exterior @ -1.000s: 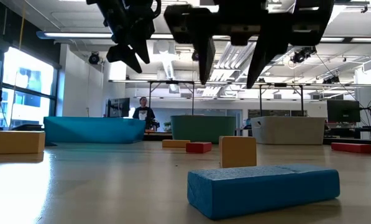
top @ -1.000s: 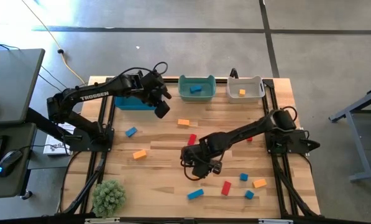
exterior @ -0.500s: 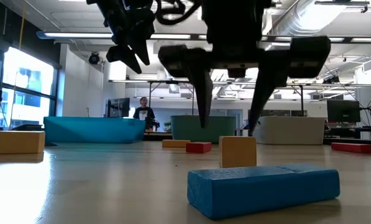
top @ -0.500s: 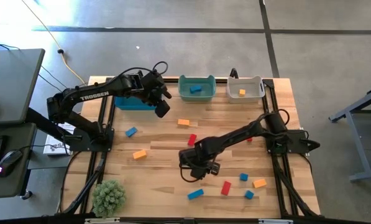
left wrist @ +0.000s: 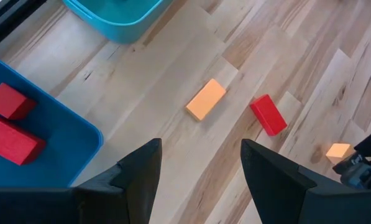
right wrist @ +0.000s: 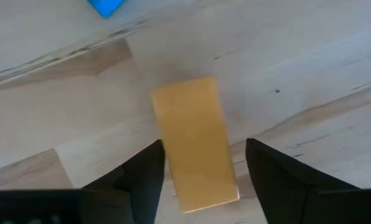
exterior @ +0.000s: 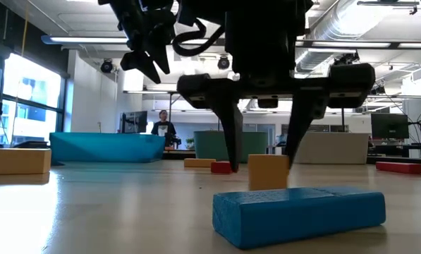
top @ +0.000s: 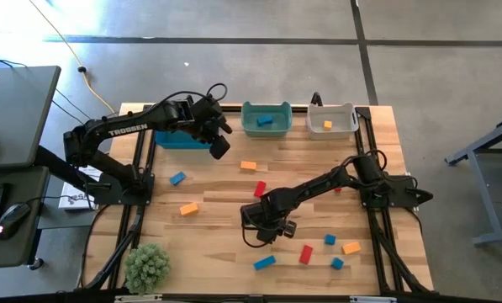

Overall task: Sort & place blocks by color
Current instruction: Put the yellow block into the gray bin

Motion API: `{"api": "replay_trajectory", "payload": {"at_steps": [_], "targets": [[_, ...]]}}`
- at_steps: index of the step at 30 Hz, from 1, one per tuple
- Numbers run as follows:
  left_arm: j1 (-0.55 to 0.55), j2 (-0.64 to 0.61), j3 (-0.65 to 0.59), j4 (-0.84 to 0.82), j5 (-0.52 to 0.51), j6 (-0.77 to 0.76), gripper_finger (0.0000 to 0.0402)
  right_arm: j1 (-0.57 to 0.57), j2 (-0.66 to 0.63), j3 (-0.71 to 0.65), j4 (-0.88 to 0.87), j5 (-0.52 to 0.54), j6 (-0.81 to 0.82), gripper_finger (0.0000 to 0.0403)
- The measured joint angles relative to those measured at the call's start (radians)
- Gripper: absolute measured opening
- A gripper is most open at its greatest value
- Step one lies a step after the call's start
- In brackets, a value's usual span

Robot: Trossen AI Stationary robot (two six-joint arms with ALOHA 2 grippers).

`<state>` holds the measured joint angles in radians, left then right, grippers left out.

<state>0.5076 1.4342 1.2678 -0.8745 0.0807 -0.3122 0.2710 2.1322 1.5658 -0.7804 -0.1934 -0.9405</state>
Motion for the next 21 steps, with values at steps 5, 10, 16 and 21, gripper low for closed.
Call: {"api": "replay_trajectory", "payload": {"at_steps": [5,10,16,21], "targets": [[0.000,0.000,0.000,0.000,-0.004,0.000,0.0209,0.000,0.002,0.000,-0.008,0.002,0.000,0.0128],[0.001,0.000,0.000,0.000,-0.006,0.000,0.0209,0.000,0.002,0.002,-0.013,0.002,0.001,0.0101],[0.001,0.000,0.000,0.000,-0.006,0.000,0.0209,-0.014,0.002,0.012,-0.038,0.052,0.129,0.0101],[0.001,0.000,0.000,0.001,-0.006,0.000,0.0209,-0.053,0.002,0.054,-0.099,0.095,0.211,0.0101]]}}
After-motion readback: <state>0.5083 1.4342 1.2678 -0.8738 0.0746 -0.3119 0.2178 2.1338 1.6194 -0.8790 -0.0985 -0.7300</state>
